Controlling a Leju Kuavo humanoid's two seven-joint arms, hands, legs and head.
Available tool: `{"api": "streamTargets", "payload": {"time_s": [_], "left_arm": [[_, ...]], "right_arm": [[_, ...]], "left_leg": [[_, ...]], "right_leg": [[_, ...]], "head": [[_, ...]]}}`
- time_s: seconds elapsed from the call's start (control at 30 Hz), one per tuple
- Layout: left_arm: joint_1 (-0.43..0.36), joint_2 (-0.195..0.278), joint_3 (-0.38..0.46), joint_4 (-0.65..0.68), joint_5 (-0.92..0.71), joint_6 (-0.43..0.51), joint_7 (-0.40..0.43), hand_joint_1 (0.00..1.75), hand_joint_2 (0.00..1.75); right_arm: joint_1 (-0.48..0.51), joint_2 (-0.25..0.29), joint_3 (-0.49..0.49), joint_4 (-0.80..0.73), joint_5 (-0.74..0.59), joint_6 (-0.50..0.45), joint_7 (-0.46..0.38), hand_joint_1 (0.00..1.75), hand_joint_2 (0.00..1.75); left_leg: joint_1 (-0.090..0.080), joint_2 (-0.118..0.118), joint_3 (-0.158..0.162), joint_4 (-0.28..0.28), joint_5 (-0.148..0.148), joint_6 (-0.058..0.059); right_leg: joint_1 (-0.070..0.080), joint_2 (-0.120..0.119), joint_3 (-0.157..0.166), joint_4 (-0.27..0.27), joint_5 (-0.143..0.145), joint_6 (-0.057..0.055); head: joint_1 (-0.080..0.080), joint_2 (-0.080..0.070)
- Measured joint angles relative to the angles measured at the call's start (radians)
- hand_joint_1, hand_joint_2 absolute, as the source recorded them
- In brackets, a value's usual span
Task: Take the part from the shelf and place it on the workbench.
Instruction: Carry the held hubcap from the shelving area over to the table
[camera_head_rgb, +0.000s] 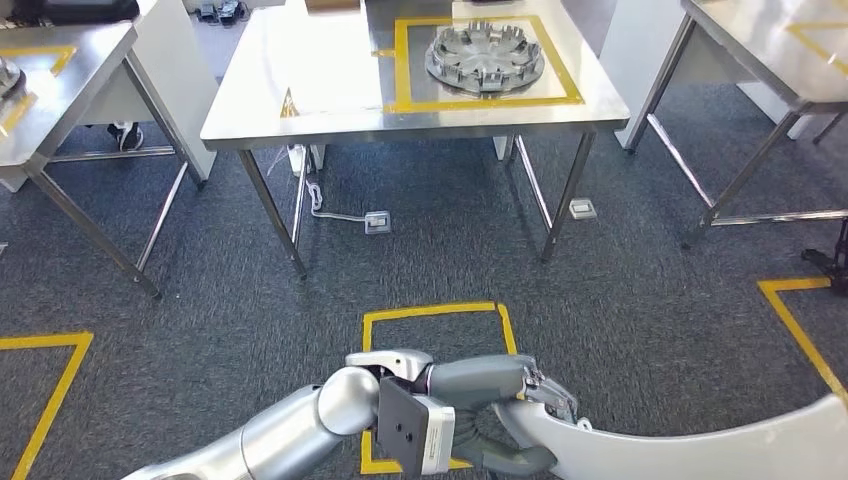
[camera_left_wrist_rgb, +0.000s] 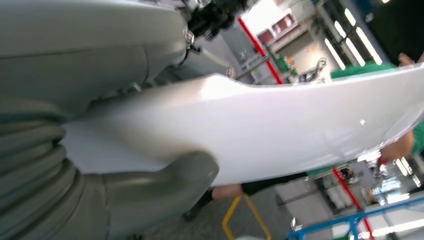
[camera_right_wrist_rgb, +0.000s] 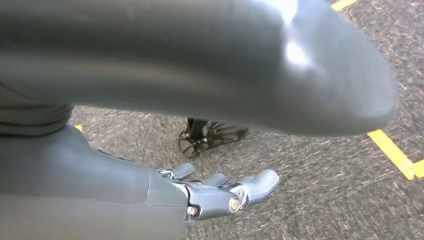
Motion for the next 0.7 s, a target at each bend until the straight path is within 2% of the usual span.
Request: {"api": "streamTargets", "payload": {"time_s": [0.1, 0.13, 0.2, 0.23, 0.27, 0.3, 0.33, 0.37, 0.4, 0.43, 0.47, 0.5, 0.53, 0.6, 0.63, 0.67, 0.7], "left_arm": [[-0.007, -0.010, -0.001, -0.003, 0.008, 0.000, 0.009, 1.75, 1.75], [-0.012, -0.015, -0.002, -0.003, 0.011, 0.000, 0.010, 1.75, 1.75], [-0.019, -0.023, -0.004, -0.003, 0.015, 0.000, 0.011, 1.75, 1.75], [-0.021, -0.025, -0.005, -0.002, 0.017, 0.000, 0.012, 1.75, 1.75], [-0.022, -0.026, -0.006, -0.001, 0.018, 0.000, 0.013, 1.75, 1.75], [-0.021, -0.026, -0.007, 0.000, 0.019, 0.000, 0.014, 1.75, 1.75], [-0.021, -0.026, -0.007, 0.001, 0.019, 0.000, 0.014, 1.75, 1.75], [-0.021, -0.026, -0.008, 0.001, 0.019, 0.000, 0.014, 1.75, 1.75], [-0.021, -0.026, -0.008, 0.001, 0.019, 0.000, 0.014, 1.75, 1.75], [-0.022, -0.026, -0.009, 0.002, 0.019, 0.000, 0.014, 1.75, 1.75], [-0.023, -0.026, -0.010, 0.004, 0.020, 0.000, 0.014, 1.75, 1.75], [-0.023, -0.025, -0.011, 0.004, 0.020, 0.000, 0.015, 1.75, 1.75], [-0.024, -0.025, -0.011, 0.005, 0.021, 0.000, 0.015, 1.75, 1.75], [-0.028, -0.027, -0.011, 0.002, 0.022, 0.000, 0.016, 1.75, 1.75], [-0.030, -0.027, -0.011, 0.000, 0.022, 0.000, 0.016, 1.75, 1.75], [-0.031, -0.027, -0.011, -0.001, 0.022, 0.001, 0.016, 1.75, 1.75], [-0.030, -0.025, -0.010, -0.002, 0.022, 0.002, 0.016, 1.75, 1.75]], "right_arm": [[-0.002, 0.000, -0.001, 0.000, -0.010, 0.000, 0.000, 0.00, 0.00], [-0.003, 0.001, -0.001, 0.000, -0.012, 0.001, 0.000, 0.00, 0.00], [-0.007, 0.001, -0.001, 0.000, -0.013, 0.004, 0.001, 0.00, 0.00], [-0.008, 0.002, -0.002, 0.000, -0.014, 0.005, 0.001, 0.00, 0.00], [-0.007, 0.002, -0.002, 0.000, -0.014, 0.005, 0.001, 0.00, 0.00], [-0.006, 0.001, -0.002, 0.000, -0.015, 0.003, 0.001, 0.00, 0.00], [-0.004, 0.001, -0.002, 0.000, -0.015, 0.002, 0.001, 0.00, 0.00], [-0.002, 0.001, -0.003, 0.000, -0.015, 0.000, 0.001, 0.00, 0.00], [-0.001, 0.001, -0.003, 0.000, -0.015, 0.000, 0.001, 0.00, 0.00], [0.001, 0.001, -0.003, 0.000, -0.015, 0.000, 0.001, 0.00, 0.00], [0.003, 0.002, -0.003, 0.000, -0.015, 0.001, 0.002, 0.00, 0.00], [0.004, 0.002, -0.003, 0.000, -0.014, 0.002, 0.002, 0.00, 0.00], [0.004, 0.002, -0.003, 0.000, -0.014, 0.002, 0.002, 0.00, 0.00], [0.002, 0.003, -0.003, 0.000, -0.014, 0.002, 0.001, 0.00, 0.00], [0.002, 0.003, -0.003, 0.000, -0.013, 0.002, 0.001, 0.00, 0.00], [0.001, 0.003, -0.003, 0.000, -0.012, 0.002, 0.001, 0.00, 0.00], [0.002, 0.003, -0.003, 0.000, -0.010, 0.002, 0.001, 0.00, 0.00]], "left_leg": [[0.003, -0.004, 0.031, -0.017, -0.007, 0.015], [0.006, -0.004, 0.045, -0.022, -0.011, 0.021], [0.009, -0.002, 0.069, -0.030, -0.024, 0.026], [0.009, -0.001, 0.078, -0.031, -0.034, 0.028], [0.010, -0.002, 0.088, -0.031, -0.044, 0.027], [0.010, -0.003, 0.099, -0.031, -0.055, 0.026], [0.011, -0.004, 0.114, -0.031, -0.067, 0.024], [0.012, -0.005, 0.131, -0.031, -0.080, 0.021], [0.014, -0.005, 0.146, -0.031, -0.094, 0.017], [0.013, -0.005, 0.162, -0.028, -0.110, 0.013], [0.012, -0.006, 0.172, -0.028, -0.123, 0.007], [0.010, -0.006, 0.181, -0.030, -0.136, 0.001], [0.009, -0.007, 0.192, -0.029, -0.142, -0.007], [0.010, -0.007, 0.200, -0.017, -0.139, -0.019], [0.011, -0.005, 0.188, 0.017, -0.130, -0.024], [0.012, -0.003, 0.161, 0.066, -0.126, -0.028], [0.013, -0.002, 0.119, 0.129, -0.131, -0.031]], "right_leg": [[0.001, -0.001, 0.010, 0.027, 0.006, 0.019], [0.001, -0.002, -0.007, 0.062, 0.010, 0.024], [-0.002, -0.005, -0.078, 0.170, -0.006, 0.032], [-0.003, -0.005, -0.125, 0.227, -0.029, 0.036], [-0.004, -0.005, -0.167, 0.266, -0.055, 0.040], [-0.006, -0.006, -0.197, 0.280, -0.073, 0.042], [-0.007, -0.006, -0.215, 0.266, -0.073, 0.045], [-0.009, -0.006, -0.218, 0.224, -0.048, 0.047], [-0.011, -0.007, -0.211, 0.163, 0.003, 0.049], [-0.012, -0.011, -0.204, 0.098, 0.066, 0.049], [-0.012, -0.016, -0.196, 0.050, 0.113, 0.045], [-0.011, -0.019, -0.190, 0.022, 0.143, 0.039], [-0.010, -0.021, -0.186, 0.012, 0.150, 0.031], [-0.010, -0.017, -0.168, 0.011, 0.133, 0.013], [-0.011, -0.016, -0.156, 0.009, 0.126, 0.006], [-0.011, -0.015, -0.143, 0.007, 0.118, -0.001], [-0.011, -0.015, -0.131, 0.006, 0.108, -0.005]], "head": [[0.000, 0.000], [0.002, 0.000], [0.008, 0.000], [0.010, 0.000], [0.012, 0.000], [0.012, 0.000], [0.013, 0.000], [0.014, 0.000], [0.015, 0.000], [0.017, 0.000], [0.019, 0.000], [0.019, 0.000], [0.019, 0.000], [0.016, 0.000], [0.015, 0.000], [0.012, 0.000], [0.010, 0.000]]}}
